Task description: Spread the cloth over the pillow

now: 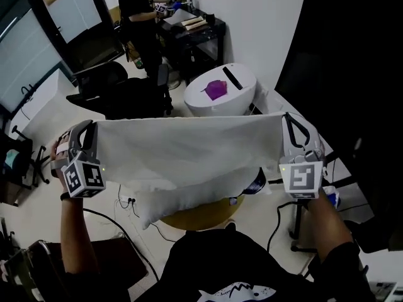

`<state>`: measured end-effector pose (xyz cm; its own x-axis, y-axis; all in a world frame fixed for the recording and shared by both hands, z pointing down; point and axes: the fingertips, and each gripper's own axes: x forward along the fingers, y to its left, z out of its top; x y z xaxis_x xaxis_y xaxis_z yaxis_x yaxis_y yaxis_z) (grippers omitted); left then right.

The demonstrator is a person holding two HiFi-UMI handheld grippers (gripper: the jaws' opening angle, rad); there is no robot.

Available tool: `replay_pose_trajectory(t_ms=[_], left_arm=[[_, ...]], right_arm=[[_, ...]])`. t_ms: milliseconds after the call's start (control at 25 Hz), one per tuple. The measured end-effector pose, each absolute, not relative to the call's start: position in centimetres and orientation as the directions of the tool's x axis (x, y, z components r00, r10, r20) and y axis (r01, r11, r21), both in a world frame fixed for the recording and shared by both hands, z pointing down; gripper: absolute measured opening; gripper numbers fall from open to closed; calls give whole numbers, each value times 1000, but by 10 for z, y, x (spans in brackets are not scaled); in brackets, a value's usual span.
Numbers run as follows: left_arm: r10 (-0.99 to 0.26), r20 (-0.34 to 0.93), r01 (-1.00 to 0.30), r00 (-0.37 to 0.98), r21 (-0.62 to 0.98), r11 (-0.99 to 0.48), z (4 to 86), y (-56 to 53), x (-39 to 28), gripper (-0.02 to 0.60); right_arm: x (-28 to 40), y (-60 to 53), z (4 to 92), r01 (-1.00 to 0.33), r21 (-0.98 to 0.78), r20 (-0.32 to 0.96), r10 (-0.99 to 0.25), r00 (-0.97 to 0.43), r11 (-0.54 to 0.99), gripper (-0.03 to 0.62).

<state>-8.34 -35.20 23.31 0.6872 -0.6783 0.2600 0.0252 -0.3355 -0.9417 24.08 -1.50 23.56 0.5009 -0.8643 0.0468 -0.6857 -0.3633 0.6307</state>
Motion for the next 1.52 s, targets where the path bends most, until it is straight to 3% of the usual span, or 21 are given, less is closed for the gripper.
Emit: replay_pose_trajectory(t_ms=[280,920,1520], left_arm=[[-735,205,-11,647,-961,-277,183,-372,-81,0],[-738,97,-61,668,-981,-184,95,-449,-59,0],[-749,205,-32,630,-957,-289,153,-504,-42,0]], right_arm=[[271,-62,180,-642,698,-40,-913,406,-316,9],[312,-156,74,-521,758,-145,-880,452,-393,9],[349,-235,112,-442,838,-59,-858,510,-321,9]])
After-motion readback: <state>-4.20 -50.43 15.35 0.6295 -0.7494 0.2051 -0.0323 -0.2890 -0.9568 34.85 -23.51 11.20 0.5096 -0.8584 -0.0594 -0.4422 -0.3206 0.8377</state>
